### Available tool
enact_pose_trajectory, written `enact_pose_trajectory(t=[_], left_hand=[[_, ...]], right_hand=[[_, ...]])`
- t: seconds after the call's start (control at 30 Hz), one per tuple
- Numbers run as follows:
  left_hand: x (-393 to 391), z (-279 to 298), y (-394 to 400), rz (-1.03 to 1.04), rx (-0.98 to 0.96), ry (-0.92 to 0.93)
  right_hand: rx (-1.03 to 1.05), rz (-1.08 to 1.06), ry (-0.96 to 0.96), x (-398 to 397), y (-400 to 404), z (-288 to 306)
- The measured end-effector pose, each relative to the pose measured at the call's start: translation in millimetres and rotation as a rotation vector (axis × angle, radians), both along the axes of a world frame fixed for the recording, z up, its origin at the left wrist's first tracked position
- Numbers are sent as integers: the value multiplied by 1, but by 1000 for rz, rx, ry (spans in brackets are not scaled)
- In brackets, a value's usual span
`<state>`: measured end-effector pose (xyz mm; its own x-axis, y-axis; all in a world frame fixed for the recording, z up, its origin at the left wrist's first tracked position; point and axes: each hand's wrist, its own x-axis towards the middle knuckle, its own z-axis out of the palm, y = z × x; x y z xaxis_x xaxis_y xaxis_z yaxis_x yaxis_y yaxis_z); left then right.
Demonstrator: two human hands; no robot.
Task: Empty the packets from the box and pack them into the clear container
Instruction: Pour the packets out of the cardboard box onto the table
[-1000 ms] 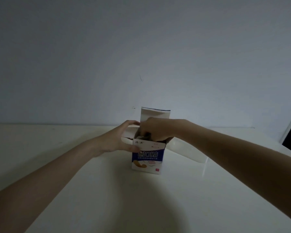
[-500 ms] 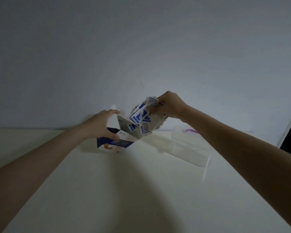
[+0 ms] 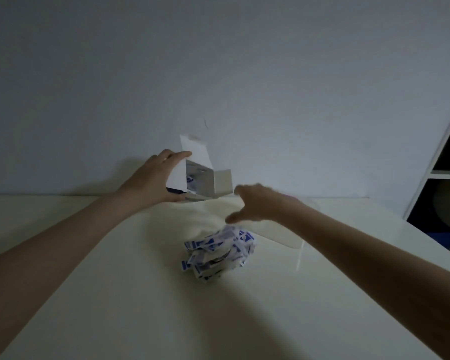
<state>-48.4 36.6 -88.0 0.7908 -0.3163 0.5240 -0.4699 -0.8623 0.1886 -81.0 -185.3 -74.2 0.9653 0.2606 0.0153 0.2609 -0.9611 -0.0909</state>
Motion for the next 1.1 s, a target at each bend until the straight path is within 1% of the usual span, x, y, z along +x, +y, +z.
enact_pose_trajectory(t=[0.03,0.07,0.1,0.17,0.23,0.3,0.4,0.43,0.47,0.5,0.53,0.6,0.67,0.77,0.83,0.9,0.97,1.0,1.03,1.1], left_hand=[[-1,0,-1,2,33,-27],[-1,1,-3,2,63,-55],[-3,2,-5,-3,85,-82],[-7,4,-11,-31,129,-141],[-9,6,-15,-58,155,-201],[-10,6,-18,-73,137,-235],[-8,6,-18,-70,115,-256],[-6,6,-16,-54,137,-282],[-3,6,-12,-30,161,-310],[-1,6,-9,-5,178,-331],[1,6,-6,9,195,-348],[4,4,-5,6,209,-373],[6,3,-9,-10,176,-377],[10,-1,-13,-38,149,-382],[10,-3,-13,-48,138,-380],[10,-3,-15,-31,67,-367],[9,0,-15,-12,0,-369],[8,2,-16,-18,17,-386],[7,3,-17,-37,77,-406],[3,3,-22,-84,241,-464]], right_hand=[[-21,38,-139,0,3,11],[25,84,-243,1,6,20],[75,146,-298,4,10,26],[77,246,-294,9,21,28],[98,278,-292,20,28,17],[222,274,-297,29,31,2],[465,284,-243,27,33,-7],[534,271,-278,27,30,-7],[564,234,-357,26,27,-5],[569,180,-430,27,23,-3],[570,141,-463,28,19,-2],[569,158,-415,27,16,1],[552,224,-373,26,19,2],[538,238,-411,27,25,2],[562,243,-402,27,30,3],[594,257,-447,25,33,3],[539,238,-479,26,36,4],[485,232,-447,27,37,4],[454,221,-381,29,38,4],[458,232,-242,35,40,4]])
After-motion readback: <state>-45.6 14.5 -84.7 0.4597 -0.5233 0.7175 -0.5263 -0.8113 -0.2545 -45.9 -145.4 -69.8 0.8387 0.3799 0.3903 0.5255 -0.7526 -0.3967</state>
